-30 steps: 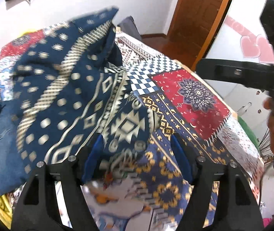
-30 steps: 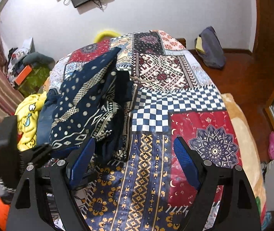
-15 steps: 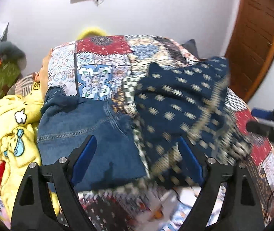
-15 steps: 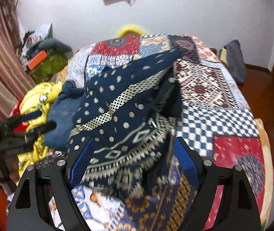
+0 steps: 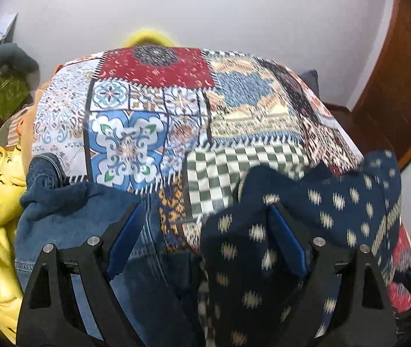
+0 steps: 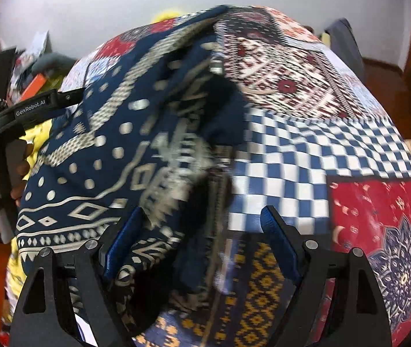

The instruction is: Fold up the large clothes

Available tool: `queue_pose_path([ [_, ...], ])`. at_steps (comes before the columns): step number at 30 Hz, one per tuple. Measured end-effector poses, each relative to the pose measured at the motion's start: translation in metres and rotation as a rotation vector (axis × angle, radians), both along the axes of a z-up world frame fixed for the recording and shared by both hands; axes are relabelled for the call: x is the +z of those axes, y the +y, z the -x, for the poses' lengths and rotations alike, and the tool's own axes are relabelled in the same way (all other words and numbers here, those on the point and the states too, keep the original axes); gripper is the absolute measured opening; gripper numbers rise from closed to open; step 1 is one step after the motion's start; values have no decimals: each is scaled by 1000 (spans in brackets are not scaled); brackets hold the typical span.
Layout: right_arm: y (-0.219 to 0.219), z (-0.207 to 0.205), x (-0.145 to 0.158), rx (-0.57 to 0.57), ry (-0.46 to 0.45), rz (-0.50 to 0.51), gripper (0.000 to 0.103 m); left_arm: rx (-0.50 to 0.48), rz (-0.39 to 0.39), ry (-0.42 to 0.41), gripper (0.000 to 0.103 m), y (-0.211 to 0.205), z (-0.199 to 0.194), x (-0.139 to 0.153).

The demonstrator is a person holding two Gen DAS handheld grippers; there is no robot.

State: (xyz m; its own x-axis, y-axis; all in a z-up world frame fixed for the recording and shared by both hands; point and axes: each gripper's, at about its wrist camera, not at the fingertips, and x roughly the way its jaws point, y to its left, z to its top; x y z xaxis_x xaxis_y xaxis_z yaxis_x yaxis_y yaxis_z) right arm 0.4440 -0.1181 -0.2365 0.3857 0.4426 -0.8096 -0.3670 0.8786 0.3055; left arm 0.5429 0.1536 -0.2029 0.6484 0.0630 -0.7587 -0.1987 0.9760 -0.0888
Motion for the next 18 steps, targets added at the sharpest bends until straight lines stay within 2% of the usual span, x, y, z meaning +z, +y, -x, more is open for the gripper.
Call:
queue_pose_path([
  [4,-11,7,9,-12,-17,51,81,90,-38,-3,87,12,0,14],
  [8,-16,20,27,-1,-58,76,81,34,-29,1,88,13,23,28],
  [13,-14,24,57,24,-71,-48,81,-108,-38,14,88,-10,69,40],
  [16,-8,14,58,42,-43,-130,82,-162,16,45,92,-18,86,34],
  [18,-2,6,49,42,-7,-158,82,-182,80,77,92,-19,91,23],
])
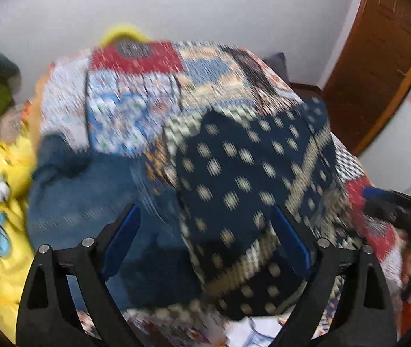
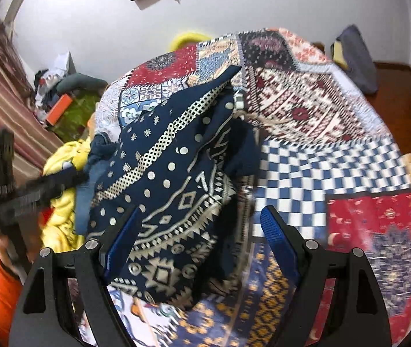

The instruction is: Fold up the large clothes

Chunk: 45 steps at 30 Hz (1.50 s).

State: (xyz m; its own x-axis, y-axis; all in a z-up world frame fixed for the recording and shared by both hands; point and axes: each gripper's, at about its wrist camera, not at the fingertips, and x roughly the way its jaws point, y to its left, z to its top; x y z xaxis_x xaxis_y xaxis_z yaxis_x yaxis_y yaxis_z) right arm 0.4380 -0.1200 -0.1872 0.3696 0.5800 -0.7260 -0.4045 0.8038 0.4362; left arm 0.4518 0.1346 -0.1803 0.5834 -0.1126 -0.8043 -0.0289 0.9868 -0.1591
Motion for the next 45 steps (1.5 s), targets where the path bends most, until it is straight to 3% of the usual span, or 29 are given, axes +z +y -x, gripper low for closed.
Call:
queue_pose_path([
  [4,11,-17,-33,26,100,-7,82,-2,166,97,92,8,-4,-33],
  [8,13,-32,-66,39,203,-37,84,-2,314,115,93,16,-15,-53],
  [16,32,-40,-71,112,205,-135,81,-12,487,161,100,11,-36,-86],
  [19,48,-34,-66,124,161,-74,73,0,505,157,99,8,-34,-89],
  [24,51,-23,-52,118,151,-115,27,8,469,131,83,3,-24,-78],
  [26,53,-21,-44,109,142,-133,22,8,457,122,79,1,-16,-69],
  [35,101,13,21,183,23,-109,18,75,499,-1,74,54,33,-6],
  [41,143,18,41,245,-39,-121,18,107,357,-104,73,98,63,40],
  [45,184,10,39,282,-61,-134,18,155,297,-140,73,134,73,51],
])
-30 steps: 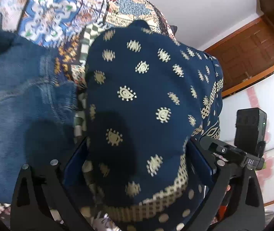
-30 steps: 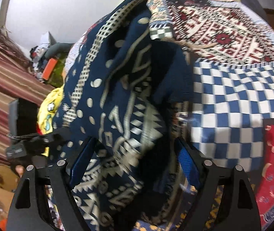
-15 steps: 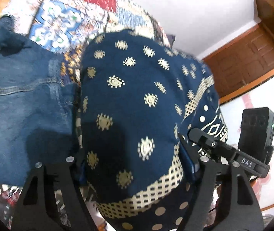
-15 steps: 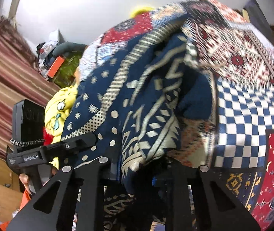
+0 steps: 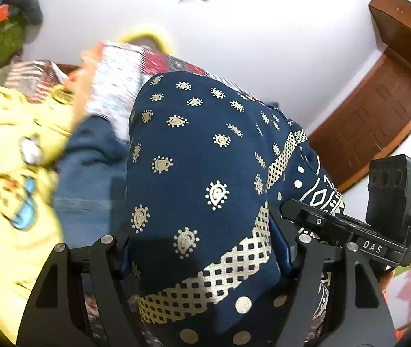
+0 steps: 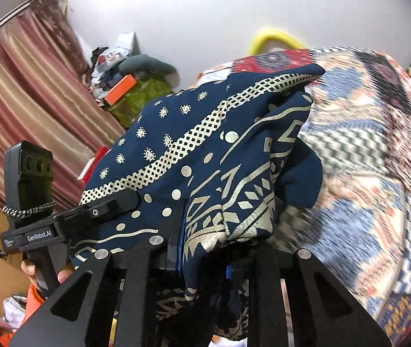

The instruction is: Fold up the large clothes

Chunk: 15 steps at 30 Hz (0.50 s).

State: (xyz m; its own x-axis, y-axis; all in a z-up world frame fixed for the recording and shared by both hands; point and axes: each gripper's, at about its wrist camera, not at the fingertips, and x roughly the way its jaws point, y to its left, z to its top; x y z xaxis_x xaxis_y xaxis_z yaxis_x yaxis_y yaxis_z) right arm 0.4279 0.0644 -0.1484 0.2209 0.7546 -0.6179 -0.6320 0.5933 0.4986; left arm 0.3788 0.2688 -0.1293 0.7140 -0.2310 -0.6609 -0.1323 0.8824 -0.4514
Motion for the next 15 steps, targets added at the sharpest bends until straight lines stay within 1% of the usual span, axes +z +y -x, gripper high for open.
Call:
queue_pose_path([
  [3,29,-8,-11,27,-1,1,18,38,-11,9,73,25,1,-10],
  [5,47,-14,-25,40,20,15,18,61,-11,31,73,40,-5,-25],
  [7,63,-18,-42,51,40,42,18,81,-5,63,73,53,-12,-45],
  [8,69,-19,-48,55,46,53,18,87,-5,81,73,56,-12,-59],
  [9,76,-23,-61,60,58,77,18,90,1,114,73,61,-16,-77],
  [10,81,-26,-69,62,72,99,18,90,7,137,73,65,-17,-88],
  [11,85,-28,-78,68,86,122,18,90,-6,157,74,66,-18,-99],
  [12,89,-30,-91,80,106,149,18,80,-46,168,76,63,-16,-109],
  [13,91,-31,-102,91,123,177,18,69,-76,166,79,58,-11,-111],
  [14,92,-28,-110,104,125,198,19,52,-110,166,80,53,-7,-113],
  [15,92,-24,-113,113,113,212,21,41,-140,172,83,49,-6,-115],
])
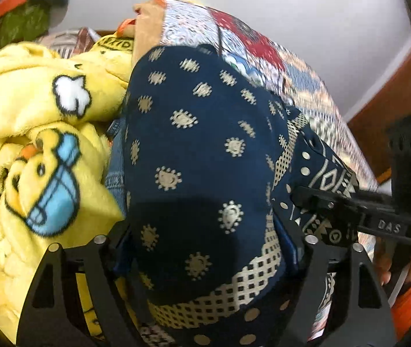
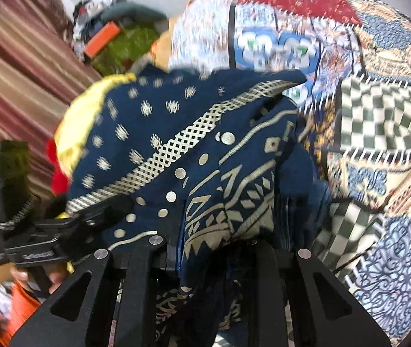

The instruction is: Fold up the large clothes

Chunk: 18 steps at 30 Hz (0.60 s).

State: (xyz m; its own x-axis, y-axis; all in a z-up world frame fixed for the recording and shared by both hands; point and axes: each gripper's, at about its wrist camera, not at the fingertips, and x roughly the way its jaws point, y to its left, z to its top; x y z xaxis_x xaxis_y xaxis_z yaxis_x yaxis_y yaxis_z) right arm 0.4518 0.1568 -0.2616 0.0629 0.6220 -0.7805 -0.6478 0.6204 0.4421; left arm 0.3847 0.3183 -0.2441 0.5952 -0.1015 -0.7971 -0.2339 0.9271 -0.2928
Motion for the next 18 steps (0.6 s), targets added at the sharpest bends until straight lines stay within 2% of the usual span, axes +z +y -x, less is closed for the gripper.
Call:
queue_pose_path([
  [1,-1,5,-3,11,-29,22,23,-7,-16,5,84,-2,1,-1],
  [6,-18,21,-2,-22,-138,130,50,8,-59,28,87,-12,15,3],
  [11,-49,47,10,-21,-193,195,52,-4,-117,38,91,-30,41,5],
  [16,-72,67,20,-46,-210,231,52,37,-102,61,91,-39,69,4],
  [18,-83,81,31,-55,-220,225,52,34,-148,84,91,-49,83,8],
])
